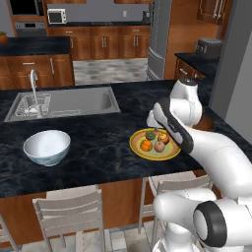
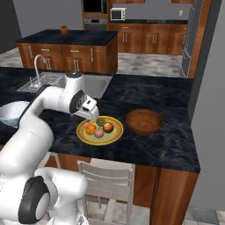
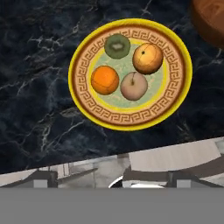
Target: Take the fruits from the plate on the dining counter and place two fruits in each bowl.
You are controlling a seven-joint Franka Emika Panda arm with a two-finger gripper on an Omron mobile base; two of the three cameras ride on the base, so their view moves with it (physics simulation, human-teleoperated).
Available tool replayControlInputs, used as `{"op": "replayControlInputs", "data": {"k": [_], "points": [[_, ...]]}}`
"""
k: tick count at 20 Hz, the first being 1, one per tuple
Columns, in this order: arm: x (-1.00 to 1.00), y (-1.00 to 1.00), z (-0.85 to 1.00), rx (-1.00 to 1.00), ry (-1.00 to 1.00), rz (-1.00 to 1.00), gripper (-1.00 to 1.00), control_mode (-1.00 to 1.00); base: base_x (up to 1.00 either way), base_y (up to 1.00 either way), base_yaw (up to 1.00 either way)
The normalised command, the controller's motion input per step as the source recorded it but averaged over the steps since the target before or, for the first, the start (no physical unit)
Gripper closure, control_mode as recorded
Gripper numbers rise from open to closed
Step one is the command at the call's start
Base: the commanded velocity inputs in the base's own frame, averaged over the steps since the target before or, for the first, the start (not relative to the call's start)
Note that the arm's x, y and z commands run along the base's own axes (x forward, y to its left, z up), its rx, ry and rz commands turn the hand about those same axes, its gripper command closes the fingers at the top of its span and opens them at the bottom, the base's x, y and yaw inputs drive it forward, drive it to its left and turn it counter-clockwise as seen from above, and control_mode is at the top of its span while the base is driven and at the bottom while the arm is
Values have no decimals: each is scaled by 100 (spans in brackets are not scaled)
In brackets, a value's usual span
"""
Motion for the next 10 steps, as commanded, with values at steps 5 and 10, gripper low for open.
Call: {"op": "replayControlInputs", "data": {"k": [5,10], "points": [[57,24,-40,2,0,-18,-100,-100,0,0,0],[32,12,-32,0,11,-11,-100,-100,0,0,0]]}}
